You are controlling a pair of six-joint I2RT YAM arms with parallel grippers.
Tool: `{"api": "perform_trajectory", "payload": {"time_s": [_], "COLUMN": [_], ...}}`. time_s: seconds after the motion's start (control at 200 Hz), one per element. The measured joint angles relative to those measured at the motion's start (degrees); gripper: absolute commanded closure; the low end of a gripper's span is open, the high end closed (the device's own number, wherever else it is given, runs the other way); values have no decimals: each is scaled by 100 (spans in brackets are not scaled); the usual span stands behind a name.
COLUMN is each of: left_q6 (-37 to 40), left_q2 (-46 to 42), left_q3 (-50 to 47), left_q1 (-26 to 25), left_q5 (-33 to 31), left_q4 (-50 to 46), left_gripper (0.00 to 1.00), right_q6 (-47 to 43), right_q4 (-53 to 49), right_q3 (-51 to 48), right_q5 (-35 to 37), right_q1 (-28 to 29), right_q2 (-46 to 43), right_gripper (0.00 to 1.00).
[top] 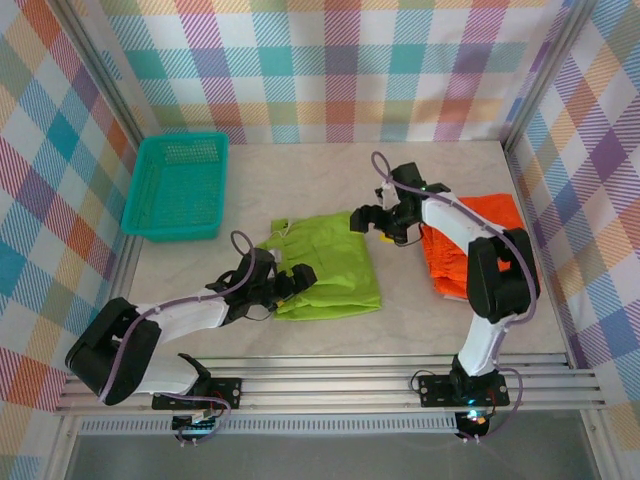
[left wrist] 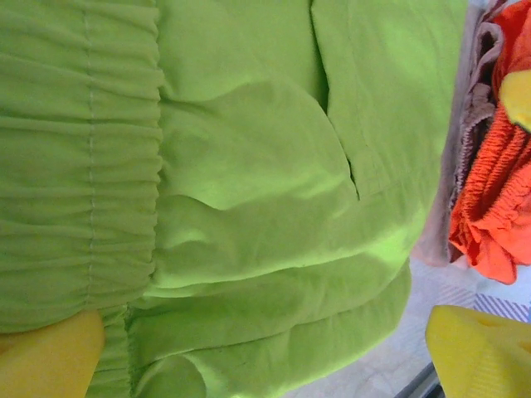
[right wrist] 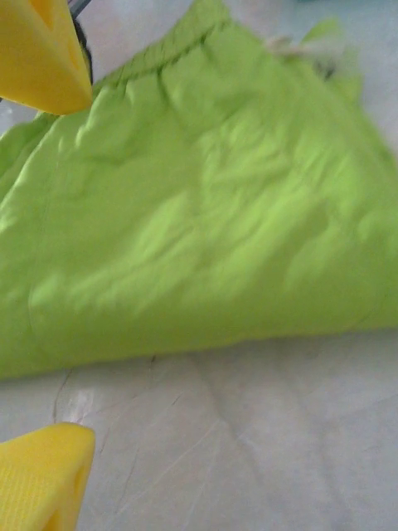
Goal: Fold and stack the shorts
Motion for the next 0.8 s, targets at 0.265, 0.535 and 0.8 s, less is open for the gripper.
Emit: {"api": "perform_trajectory", "payload": {"time_s": [0.265, 0.535, 0.8], "left_q6": [212, 518, 643], "left_q2": [-157, -654, -210], "left_q3": [68, 1185, 1635], "left_q1": [133, 221, 505], "left_q5": [98, 107, 133], "left_q4": [-411, -1720, -1683], "left_gripper": [0, 0, 0], "right_q6": [-140, -70, 57], "right_q4": [157, 463, 754], "right_q3": [-660, -901, -999], "right_q5": [-398, -634, -881], "right_q1": [46, 192, 308], "right_q2": [103, 103, 164], "right_gripper": [13, 17, 21]}}
